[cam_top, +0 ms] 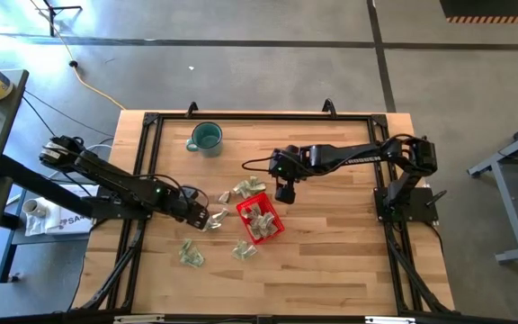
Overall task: Pick and place Stevia / Truvia into bins
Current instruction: Put the green stevia packet into the basket, then put the white stevia packet into the basket
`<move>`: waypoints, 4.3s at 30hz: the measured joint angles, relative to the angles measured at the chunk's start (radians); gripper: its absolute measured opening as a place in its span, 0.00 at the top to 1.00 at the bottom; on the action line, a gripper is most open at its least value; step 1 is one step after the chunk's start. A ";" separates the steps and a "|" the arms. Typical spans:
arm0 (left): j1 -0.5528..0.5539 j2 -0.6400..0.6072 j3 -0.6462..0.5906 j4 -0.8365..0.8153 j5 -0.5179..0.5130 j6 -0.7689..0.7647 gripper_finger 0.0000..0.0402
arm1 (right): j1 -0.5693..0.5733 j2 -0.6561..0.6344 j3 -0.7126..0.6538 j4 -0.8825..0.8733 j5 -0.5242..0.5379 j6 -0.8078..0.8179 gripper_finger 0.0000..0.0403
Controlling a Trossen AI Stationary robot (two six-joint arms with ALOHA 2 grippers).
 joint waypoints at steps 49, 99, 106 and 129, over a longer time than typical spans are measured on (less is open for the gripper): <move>0.287 0.313 0.342 0.604 0.201 0.605 0.92 | 0.149 -0.343 -0.369 -0.109 0.127 0.275 0.31; -0.015 0.277 0.247 -0.162 -0.029 0.076 0.40 | 0.184 -0.247 -0.410 0.186 0.040 0.340 0.31; 0.013 0.272 0.152 -0.050 0.067 0.121 0.40 | 0.184 -0.247 -0.410 0.181 0.051 0.364 0.31; 0.028 0.242 0.211 -0.154 -0.090 0.255 0.90 | 0.184 -0.265 -0.410 0.147 0.172 0.458 0.31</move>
